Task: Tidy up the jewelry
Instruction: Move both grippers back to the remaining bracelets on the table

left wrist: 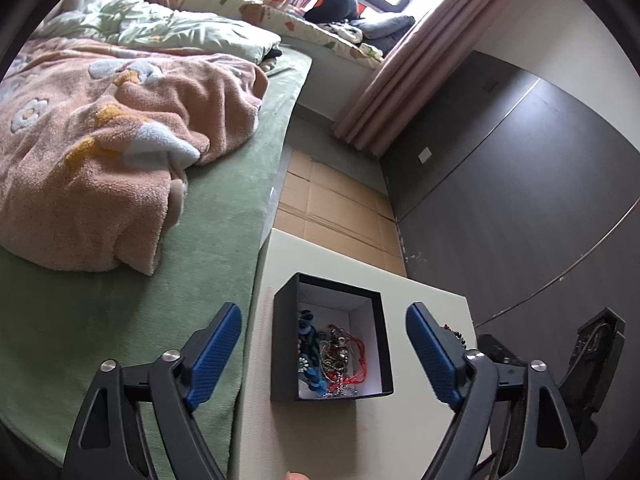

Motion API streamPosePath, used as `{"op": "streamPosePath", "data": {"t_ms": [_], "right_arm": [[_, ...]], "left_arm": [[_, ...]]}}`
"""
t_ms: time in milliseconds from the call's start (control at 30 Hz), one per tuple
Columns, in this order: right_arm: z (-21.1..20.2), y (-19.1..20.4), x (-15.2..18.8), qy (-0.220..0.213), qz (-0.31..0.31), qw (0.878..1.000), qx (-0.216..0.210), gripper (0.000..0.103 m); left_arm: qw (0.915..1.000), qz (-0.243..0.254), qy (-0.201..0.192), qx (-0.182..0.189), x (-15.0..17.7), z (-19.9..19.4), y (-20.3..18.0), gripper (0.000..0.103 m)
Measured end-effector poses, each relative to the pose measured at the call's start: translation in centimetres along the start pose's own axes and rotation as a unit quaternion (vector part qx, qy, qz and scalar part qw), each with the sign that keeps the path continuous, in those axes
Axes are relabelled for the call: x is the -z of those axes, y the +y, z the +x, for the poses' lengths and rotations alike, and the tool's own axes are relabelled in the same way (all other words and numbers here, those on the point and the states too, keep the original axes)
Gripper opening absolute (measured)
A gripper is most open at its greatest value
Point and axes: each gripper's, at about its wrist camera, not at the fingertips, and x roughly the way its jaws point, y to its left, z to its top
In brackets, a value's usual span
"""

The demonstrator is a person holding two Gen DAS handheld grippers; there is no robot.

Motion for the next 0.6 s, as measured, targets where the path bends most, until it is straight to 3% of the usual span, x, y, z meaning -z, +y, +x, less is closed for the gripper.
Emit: {"op": "streamPosePath", "data": {"t_ms": [33, 100, 167, 600], "right_arm": [[-0.5, -0.6, 0.0, -0.002, 0.005, 1.0, 0.0, 0.054], [-1.4, -1.7, -0.1, -0.005, 0.016, 1.0, 0.005, 0.064], [-2.2, -2.7, 0.0, -0.011, 0.025, 1.0, 0.01, 0.078], [-4.1, -11.5, 0.9, 0.011, 0.146, 0.988, 0.057, 0.079]], "left_arm": [[1.0, 0.001, -0.003, 0.001, 0.1, 0.0, -0.2, 0.096], [1.0, 0.004, -0.006, 0.004, 0.3, 0.1, -0.7, 0.098], [0.9999, 0.006, -0.008, 0.003, 0.5, 0.3, -1.1, 0.098], [0.9965, 0.082, 0.014, 0.015, 2.7, 2.4, -7.1, 0.099]]}}
